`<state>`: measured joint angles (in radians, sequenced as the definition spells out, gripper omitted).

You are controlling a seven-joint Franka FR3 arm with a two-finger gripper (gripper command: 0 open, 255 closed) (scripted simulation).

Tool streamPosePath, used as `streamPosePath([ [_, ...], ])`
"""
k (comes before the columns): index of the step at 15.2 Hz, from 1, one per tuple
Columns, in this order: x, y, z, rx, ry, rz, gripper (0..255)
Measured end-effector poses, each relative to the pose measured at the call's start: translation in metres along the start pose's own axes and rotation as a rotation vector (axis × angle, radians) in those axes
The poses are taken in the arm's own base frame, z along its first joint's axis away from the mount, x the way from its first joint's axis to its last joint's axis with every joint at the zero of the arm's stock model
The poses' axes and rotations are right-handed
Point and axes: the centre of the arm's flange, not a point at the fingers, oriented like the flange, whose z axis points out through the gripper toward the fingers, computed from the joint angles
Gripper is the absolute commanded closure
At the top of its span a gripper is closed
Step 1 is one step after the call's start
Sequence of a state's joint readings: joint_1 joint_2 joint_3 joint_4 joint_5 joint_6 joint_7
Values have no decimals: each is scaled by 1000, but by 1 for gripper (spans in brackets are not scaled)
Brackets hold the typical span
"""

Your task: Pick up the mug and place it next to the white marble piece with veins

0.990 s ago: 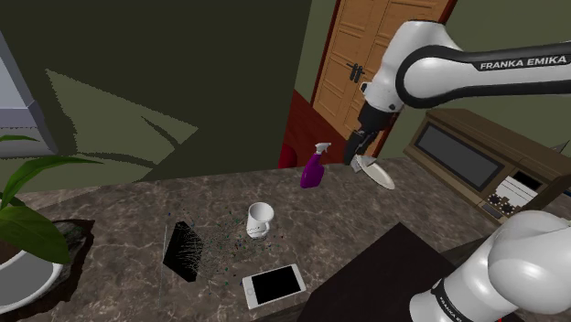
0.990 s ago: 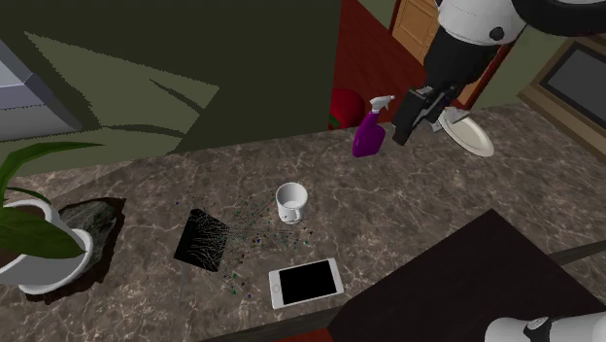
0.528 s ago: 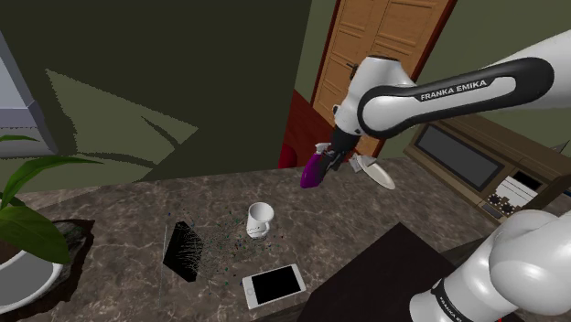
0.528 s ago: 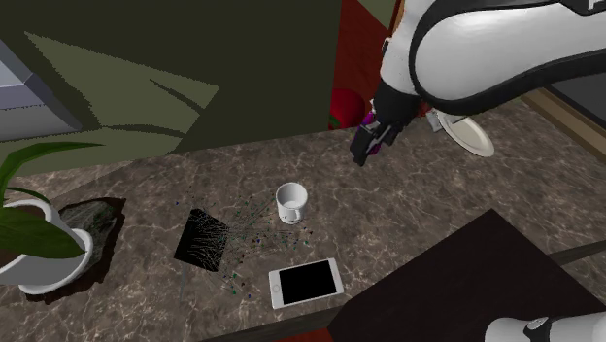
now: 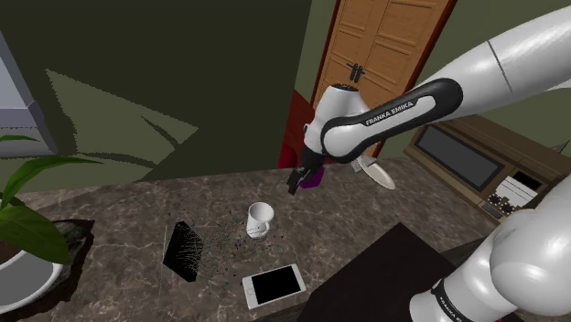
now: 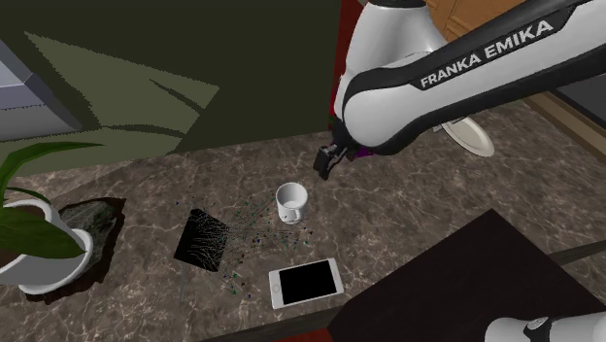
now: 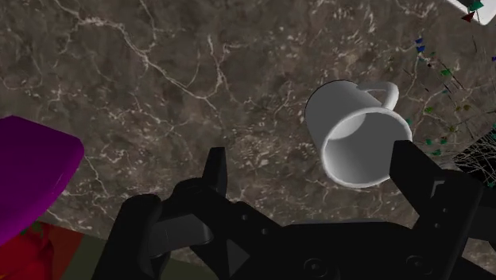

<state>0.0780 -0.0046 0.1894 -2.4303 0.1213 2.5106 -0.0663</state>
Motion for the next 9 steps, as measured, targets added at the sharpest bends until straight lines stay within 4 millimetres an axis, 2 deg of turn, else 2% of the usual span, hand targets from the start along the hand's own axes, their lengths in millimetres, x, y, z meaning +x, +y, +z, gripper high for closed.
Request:
streamPosePath([
  [9,49,-29,102,27,18,-32,0],
])
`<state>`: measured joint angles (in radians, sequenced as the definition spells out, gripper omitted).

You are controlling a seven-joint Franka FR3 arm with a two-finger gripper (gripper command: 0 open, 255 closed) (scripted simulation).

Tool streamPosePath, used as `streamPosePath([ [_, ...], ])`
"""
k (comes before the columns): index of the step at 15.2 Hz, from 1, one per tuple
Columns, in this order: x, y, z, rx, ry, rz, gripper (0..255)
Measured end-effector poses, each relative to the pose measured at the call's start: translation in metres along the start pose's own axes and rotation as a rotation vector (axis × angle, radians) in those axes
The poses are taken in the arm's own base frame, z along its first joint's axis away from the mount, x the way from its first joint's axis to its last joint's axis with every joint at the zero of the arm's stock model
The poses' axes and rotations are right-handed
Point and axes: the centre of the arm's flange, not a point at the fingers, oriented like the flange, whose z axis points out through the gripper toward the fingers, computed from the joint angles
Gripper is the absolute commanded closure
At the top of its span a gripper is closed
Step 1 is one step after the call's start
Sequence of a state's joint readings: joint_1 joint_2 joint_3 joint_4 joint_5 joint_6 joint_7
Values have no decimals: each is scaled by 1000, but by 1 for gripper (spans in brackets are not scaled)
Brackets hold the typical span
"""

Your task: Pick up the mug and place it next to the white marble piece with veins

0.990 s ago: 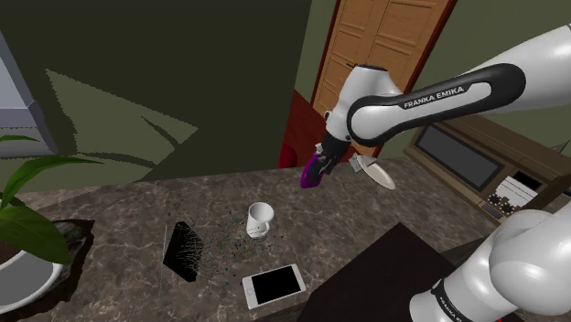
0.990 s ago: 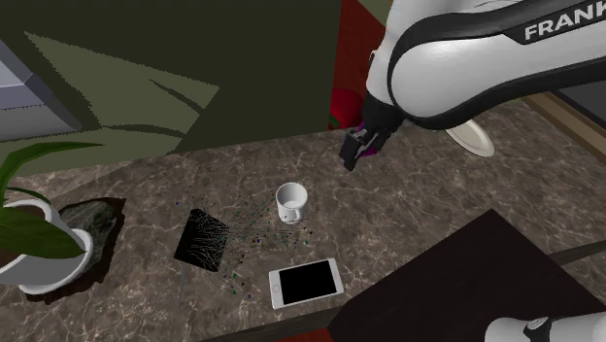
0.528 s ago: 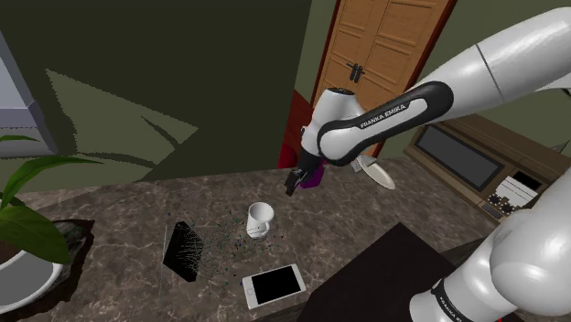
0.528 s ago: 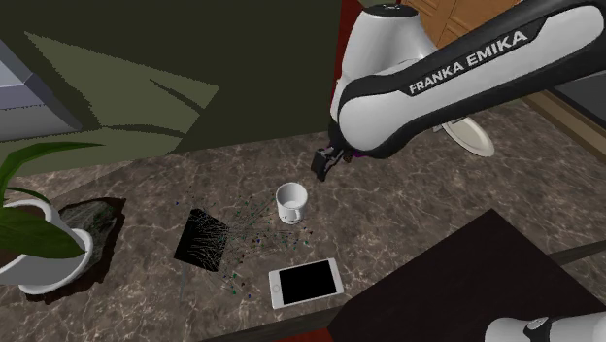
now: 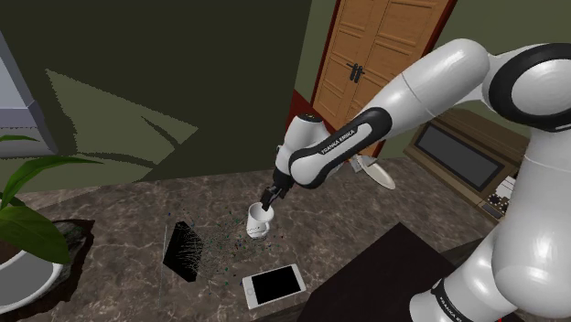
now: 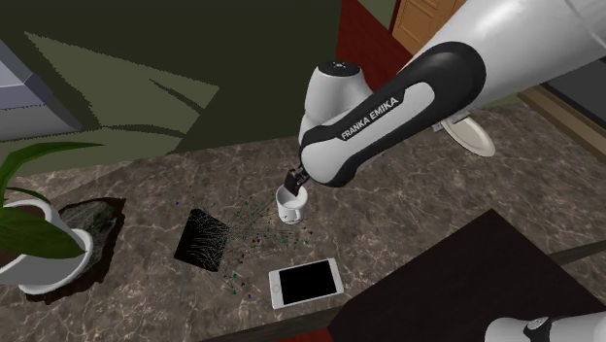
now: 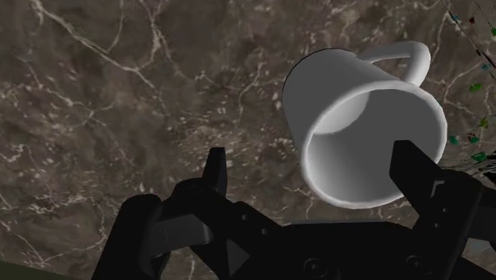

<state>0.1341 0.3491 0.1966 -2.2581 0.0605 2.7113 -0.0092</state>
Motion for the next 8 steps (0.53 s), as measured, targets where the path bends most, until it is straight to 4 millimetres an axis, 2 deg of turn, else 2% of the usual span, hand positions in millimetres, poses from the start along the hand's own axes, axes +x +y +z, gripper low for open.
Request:
streamPosePath([
  [8,8,-1,46,3,2,-4,0],
])
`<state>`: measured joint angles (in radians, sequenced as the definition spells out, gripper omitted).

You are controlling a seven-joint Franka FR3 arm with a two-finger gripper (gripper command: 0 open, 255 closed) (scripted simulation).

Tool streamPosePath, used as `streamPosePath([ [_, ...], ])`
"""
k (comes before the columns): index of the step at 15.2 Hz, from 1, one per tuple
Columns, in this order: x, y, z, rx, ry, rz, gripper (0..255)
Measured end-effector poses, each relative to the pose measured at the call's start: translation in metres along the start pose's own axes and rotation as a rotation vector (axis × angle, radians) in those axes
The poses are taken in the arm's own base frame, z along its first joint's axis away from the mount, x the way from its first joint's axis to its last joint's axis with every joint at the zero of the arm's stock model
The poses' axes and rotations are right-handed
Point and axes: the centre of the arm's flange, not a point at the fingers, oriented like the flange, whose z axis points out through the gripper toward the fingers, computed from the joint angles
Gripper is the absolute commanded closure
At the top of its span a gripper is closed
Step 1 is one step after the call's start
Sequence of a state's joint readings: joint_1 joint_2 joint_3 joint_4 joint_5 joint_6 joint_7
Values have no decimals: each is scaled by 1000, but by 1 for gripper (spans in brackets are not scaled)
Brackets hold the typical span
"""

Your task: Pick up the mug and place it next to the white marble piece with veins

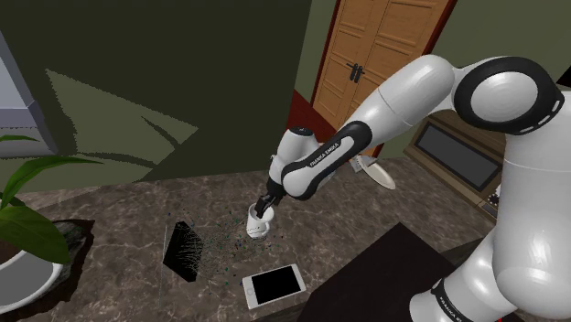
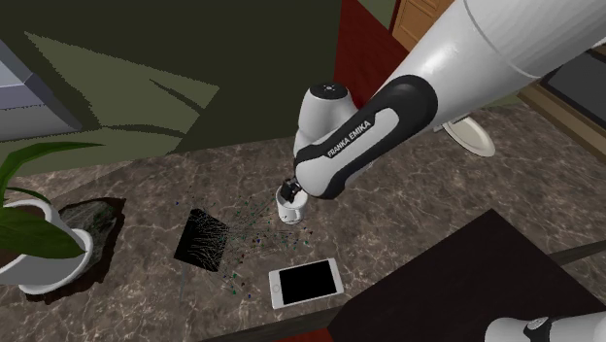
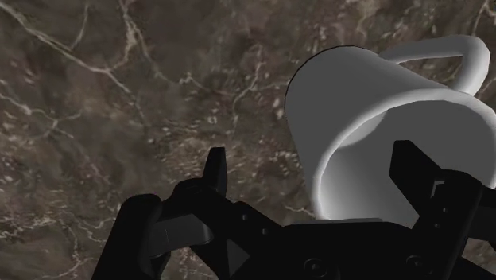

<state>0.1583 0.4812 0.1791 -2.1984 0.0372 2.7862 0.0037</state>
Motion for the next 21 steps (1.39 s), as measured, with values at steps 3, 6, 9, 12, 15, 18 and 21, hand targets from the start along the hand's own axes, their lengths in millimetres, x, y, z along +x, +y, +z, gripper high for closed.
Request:
streamPosePath([
  [3,0,-1,6,0,0,0,0],
  [6,0,-1,7,0,0,0,0],
  [9,0,-1,7,0,0,0,255],
  [12,0,-1,7,0,0,1,255],
  [15,0,-1,7,0,0,0,255],
  [18,0,-1,7,0,0,0,255],
  [21,0,-2,-3,0,0,0,255],
])
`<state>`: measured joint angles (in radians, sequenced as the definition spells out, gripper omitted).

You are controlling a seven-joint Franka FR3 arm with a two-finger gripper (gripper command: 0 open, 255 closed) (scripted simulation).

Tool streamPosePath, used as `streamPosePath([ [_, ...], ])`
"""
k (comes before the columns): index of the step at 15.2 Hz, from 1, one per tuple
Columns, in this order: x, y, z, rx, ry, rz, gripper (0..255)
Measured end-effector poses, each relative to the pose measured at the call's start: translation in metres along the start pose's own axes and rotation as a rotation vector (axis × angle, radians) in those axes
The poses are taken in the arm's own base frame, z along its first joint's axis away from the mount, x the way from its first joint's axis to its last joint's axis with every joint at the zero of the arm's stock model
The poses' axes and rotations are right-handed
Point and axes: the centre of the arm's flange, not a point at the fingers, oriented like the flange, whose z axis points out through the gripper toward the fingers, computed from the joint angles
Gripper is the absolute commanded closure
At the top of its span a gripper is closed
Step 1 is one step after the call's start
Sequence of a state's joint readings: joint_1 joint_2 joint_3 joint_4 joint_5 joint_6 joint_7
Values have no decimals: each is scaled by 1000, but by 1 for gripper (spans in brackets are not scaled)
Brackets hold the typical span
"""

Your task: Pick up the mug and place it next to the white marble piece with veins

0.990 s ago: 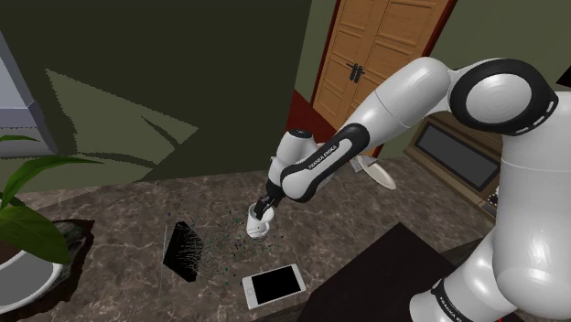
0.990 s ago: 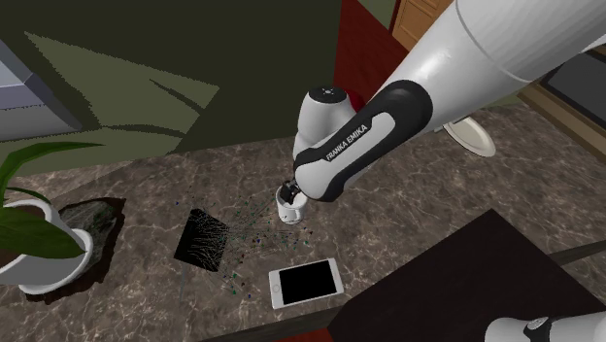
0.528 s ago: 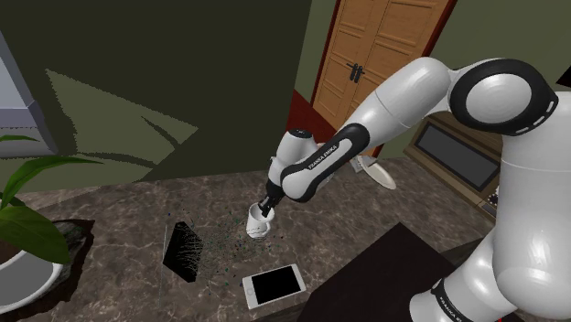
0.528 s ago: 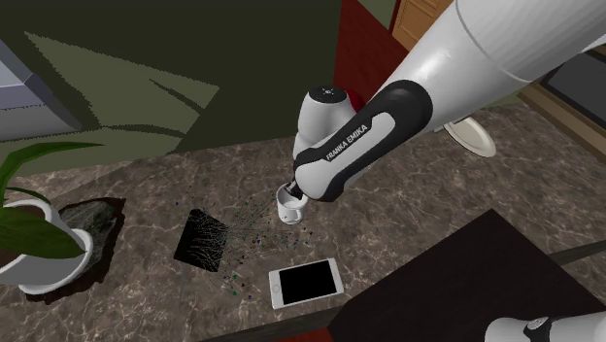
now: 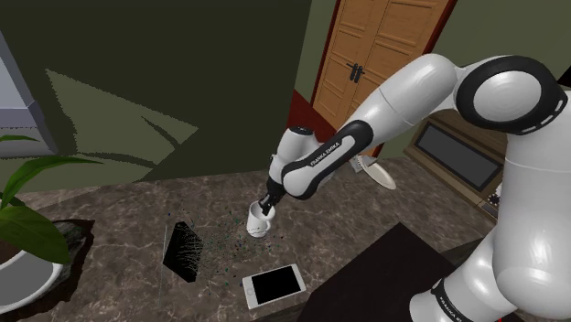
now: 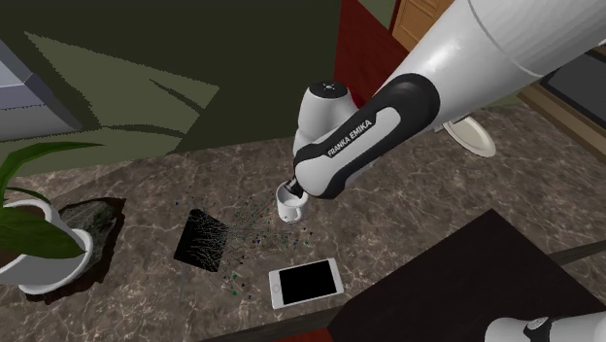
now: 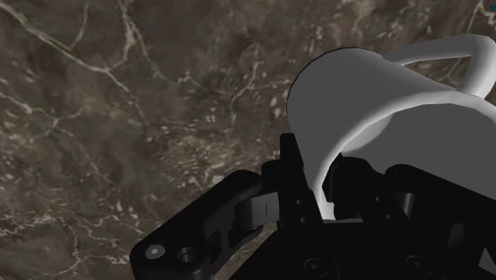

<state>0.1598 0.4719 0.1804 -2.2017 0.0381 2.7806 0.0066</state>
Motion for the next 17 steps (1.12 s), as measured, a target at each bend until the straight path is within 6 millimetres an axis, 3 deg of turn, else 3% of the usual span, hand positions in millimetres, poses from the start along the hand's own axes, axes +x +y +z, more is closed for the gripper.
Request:
streamPosePath([
  [17,11,-9,-88,0,0,0,255],
])
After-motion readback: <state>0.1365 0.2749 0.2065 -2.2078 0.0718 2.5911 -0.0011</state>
